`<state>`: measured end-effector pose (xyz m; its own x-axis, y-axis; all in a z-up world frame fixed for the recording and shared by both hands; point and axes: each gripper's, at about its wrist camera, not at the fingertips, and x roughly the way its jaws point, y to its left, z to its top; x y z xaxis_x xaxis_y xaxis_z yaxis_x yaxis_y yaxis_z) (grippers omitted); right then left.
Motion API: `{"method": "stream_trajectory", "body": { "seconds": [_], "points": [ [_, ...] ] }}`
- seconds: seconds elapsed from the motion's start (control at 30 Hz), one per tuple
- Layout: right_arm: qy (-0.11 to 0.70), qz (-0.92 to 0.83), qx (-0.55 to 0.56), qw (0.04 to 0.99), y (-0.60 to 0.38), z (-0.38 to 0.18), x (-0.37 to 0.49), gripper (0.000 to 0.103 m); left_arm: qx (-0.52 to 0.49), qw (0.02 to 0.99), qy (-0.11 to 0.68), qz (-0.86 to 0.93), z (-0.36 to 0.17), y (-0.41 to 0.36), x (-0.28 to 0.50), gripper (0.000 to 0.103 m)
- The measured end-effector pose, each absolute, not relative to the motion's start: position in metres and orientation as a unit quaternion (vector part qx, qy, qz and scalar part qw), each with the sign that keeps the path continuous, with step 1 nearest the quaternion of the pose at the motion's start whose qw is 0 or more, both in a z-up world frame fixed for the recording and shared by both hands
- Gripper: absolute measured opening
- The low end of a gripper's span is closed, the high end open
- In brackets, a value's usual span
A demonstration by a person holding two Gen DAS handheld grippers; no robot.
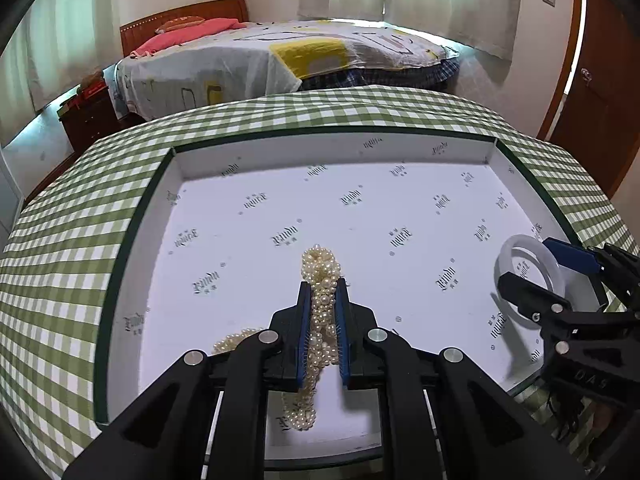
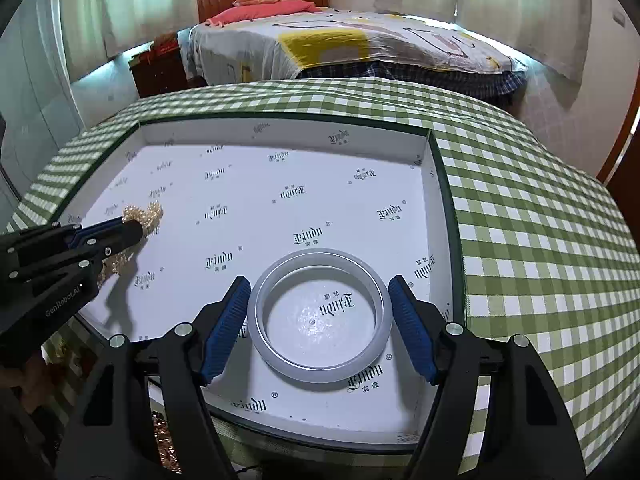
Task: Organize jewelry
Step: 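Open the left tool to drop the pearls while the right tool releases the bangle in the tray, then withdraw both open tools from the tray back over the loose jewelry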
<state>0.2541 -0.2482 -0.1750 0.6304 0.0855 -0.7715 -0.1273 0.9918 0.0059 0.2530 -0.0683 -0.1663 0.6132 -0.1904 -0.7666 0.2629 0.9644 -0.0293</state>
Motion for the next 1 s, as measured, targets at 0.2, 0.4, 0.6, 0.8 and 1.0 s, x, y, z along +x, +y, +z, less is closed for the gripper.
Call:
{"method": "stream_trajectory", "body": {
  "seconds": [0.2,0.4,0.6,0.8,1.0],
  "points": [
    [0.424,0.06,-0.025,0.904,-0.247,-0.175,0.252,0.07,0.044,0.897,0.42,-0.128,-0.167,-0.07,0.253,0.014],
    [0.423,0.063,-0.016,0.904,-0.25,-0.173,0.252,0.071,0.043,0.897,0.42,-0.132,-0.167,-0.07,0.253,0.033],
    [0.412,0.066,-0.001,0.909,-0.25,-0.163,0.248,0.072,0.025,0.899,0.416,-0.131,-0.165,-0.065,0.252,0.054],
    [0.403,0.065,0.007,0.913,-0.251,-0.152,0.238,0.072,0.014,0.901,0.412,-0.137,-0.162,-0.061,0.25,0.061],
    [0.396,0.059,0.02,0.916,-0.257,-0.141,0.224,0.072,0.01,0.907,0.398,-0.134,-0.149,-0.058,0.243,0.068]
  ]
}}
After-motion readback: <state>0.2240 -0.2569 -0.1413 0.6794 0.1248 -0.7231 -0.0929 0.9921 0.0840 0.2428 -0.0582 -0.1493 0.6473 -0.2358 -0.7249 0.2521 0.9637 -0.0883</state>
